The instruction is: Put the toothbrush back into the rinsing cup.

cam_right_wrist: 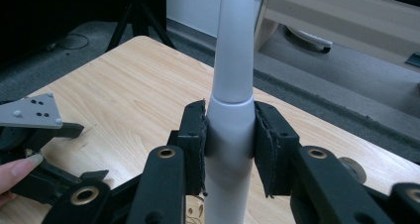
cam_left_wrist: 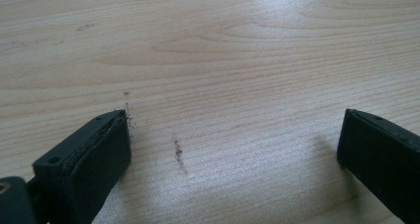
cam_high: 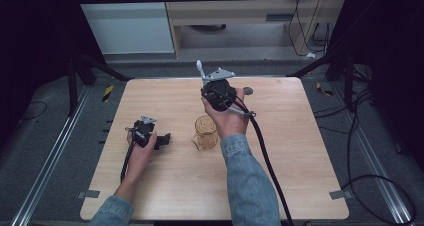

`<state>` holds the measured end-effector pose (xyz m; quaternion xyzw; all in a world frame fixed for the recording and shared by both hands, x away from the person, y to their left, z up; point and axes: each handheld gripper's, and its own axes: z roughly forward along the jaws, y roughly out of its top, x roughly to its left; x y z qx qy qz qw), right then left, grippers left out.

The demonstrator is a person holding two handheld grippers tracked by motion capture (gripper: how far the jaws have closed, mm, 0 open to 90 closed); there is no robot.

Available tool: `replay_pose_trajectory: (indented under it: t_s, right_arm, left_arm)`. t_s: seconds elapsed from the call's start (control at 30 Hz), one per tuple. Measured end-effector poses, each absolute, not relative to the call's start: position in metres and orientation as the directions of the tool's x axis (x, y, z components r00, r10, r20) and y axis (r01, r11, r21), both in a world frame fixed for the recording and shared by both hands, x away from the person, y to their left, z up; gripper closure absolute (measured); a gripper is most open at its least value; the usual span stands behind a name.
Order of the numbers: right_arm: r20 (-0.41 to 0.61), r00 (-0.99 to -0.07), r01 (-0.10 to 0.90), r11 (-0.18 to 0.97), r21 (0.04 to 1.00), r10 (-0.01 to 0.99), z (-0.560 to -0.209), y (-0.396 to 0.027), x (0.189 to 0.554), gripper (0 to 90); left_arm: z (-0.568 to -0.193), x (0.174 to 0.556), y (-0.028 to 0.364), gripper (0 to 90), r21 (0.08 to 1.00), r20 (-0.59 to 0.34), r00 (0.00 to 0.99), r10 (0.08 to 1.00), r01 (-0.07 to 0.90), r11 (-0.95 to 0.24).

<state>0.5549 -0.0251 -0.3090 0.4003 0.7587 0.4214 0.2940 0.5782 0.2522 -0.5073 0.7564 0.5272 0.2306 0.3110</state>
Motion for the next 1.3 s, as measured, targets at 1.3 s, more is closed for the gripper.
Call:
replay_pose_trajectory:
  t_s: [1.3]
  right_arm:
    - [-0.091, -0.553, 0.420, 0.372, 0.828, 0.828, -0.357, 0.001, 0.560, 67.7]
  left_arm:
    - [-0.507, 0.578, 0.252, 0.0, 0.714, 0.019, 0.337, 0.941, 0.654, -0.249]
